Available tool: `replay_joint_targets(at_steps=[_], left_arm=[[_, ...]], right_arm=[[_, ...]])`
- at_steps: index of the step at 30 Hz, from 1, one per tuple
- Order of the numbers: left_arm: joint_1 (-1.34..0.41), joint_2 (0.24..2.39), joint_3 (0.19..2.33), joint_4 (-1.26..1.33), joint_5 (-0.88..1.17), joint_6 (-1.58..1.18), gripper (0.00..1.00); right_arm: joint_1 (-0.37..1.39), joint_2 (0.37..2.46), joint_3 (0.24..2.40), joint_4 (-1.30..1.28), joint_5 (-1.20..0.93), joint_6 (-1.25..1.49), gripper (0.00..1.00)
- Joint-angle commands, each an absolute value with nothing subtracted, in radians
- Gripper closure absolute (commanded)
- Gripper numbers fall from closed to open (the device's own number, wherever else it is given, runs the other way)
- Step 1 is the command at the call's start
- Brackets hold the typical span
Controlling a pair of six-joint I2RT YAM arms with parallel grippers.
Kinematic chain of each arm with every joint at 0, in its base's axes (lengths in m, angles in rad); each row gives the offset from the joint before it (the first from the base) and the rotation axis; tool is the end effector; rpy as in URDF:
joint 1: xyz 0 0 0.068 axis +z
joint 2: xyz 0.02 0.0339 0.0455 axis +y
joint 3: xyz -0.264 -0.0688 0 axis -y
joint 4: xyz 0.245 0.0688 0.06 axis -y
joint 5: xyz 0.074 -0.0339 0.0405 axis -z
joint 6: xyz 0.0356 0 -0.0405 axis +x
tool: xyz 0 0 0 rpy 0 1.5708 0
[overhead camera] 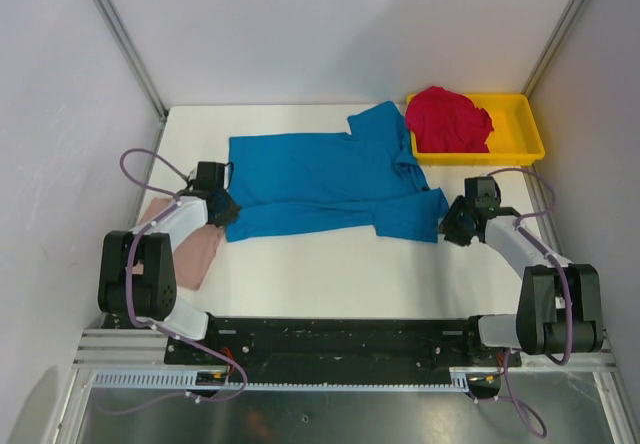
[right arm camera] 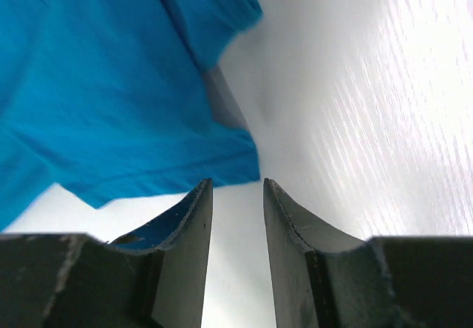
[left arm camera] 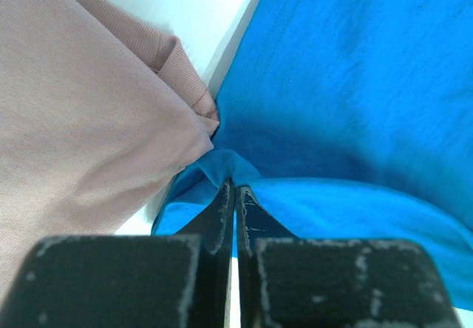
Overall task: Fold and stack the t-shirts
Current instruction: Flatten out the tshirt
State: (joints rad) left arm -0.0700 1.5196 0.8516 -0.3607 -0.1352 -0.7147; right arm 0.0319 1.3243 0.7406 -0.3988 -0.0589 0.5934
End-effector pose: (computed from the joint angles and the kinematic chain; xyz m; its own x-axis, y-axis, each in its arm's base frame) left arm 0.2920 -0.0157 0.1789 -0.6454 -0.6058 -0.4653 -0.5601 0.7895 -0.2509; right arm 0.2537 0.0102 0.1934 -0.7254 0.5353 -0.4327 0.4115 0.8412 0.3509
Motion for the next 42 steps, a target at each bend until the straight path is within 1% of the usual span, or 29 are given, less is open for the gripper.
replay_joint_targets(at_steps=[1, 10, 16, 20, 28, 29, 31, 34, 35, 37, 42], left_arm=[[-0.074, 1.465, 0.867, -0.342, -0.153, -0.697, 1.00], [-0.074, 1.457, 0.848, -0.342, -0.152, -0.698, 1.00], [-0.075, 1.441, 0.843, -0.342, -0.153, -0.697, 1.00], [-0.075, 1.436, 0.842, -0.341, -0.152, -0.696, 1.00], [-0.074, 1.435, 0.840, -0.343, -0.151, -0.698, 1.00], [-0.074, 1.434, 0.840, -0.344, -0.150, -0.698, 1.00], [-0.074, 1.430, 0.838, -0.343, -0.149, -0.698, 1.00], [-0.075, 1.413, 0.828, -0.344, -0.143, -0.698, 1.00], [-0.077, 1.405, 0.822, -0.344, -0.137, -0.696, 1.00], [-0.085, 1.382, 0.806, -0.343, -0.133, -0.690, 1.00], [-0.099, 1.276, 0.720, -0.351, -0.137, -0.686, 1.00]], right_arm=[[0.072, 1.314, 0.695, -0.403, -0.015, 0.578, 0.63], [0.142, 1.386, 0.681, -0.365, 0.063, 0.598, 0.64], [0.155, 1.383, 0.674, -0.374, 0.130, 0.599, 0.64], [0.159, 1.374, 0.655, -0.334, 0.133, 0.607, 0.64], [0.171, 1.425, 0.652, -0.270, 0.109, 0.625, 0.65], [0.173, 1.428, 0.651, -0.268, 0.109, 0.625, 0.67], [0.176, 1.429, 0.652, -0.277, 0.111, 0.626, 0.73], [0.173, 1.414, 0.652, -0.311, 0.113, 0.622, 0.92], [0.168, 1.401, 0.652, -0.328, 0.107, 0.621, 0.96], [0.152, 1.362, 0.652, -0.368, 0.082, 0.620, 0.99], [0.134, 1.177, 0.652, -0.515, 0.037, 0.628, 1.00]])
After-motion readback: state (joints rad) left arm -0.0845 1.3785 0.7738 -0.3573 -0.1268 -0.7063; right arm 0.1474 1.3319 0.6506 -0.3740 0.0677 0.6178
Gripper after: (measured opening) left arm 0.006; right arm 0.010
